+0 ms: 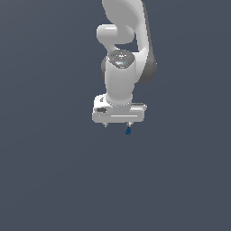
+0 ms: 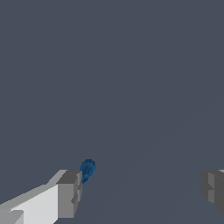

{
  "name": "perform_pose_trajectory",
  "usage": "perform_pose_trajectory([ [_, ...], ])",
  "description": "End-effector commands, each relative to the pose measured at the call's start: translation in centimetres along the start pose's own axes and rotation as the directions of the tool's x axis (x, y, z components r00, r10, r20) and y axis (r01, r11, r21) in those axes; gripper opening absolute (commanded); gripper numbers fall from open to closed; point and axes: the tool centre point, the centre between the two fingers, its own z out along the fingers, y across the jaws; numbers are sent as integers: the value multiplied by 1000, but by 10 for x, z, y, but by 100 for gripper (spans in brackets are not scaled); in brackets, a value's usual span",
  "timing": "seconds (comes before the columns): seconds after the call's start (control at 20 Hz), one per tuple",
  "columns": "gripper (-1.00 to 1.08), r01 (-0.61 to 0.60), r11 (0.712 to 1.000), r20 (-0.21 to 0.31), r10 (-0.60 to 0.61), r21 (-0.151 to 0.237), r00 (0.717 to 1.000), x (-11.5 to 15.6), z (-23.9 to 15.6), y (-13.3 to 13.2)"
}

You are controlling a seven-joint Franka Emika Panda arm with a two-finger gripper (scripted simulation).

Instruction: Pick up the object and move it to a goal position.

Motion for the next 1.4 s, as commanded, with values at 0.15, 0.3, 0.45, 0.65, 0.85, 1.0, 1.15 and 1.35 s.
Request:
perform_pose_trajectory([
  [0.15, 100, -10, 1000, 0, 10, 2, 1000, 1, 1, 5],
  [0.3, 100, -38, 999, -1, 38, 8, 999, 3, 2, 18],
  [0.45, 100, -53, 999, -2, 53, 11, 999, 4, 3, 26],
  [0.65, 100, -53, 999, -1, 53, 11, 999, 4, 3, 25],
  [0.85, 100, -73, 997, 0, 73, 12, 997, 2, 5, 23],
  [1.0, 100, -100, 995, 2, 100, 12, 995, 0, 9, 19],
  [1.15, 100, -136, 991, 4, 136, 13, 991, -3, 13, 14],
  [1.35, 100, -198, 980, 9, 198, 14, 980, -7, 20, 5],
])
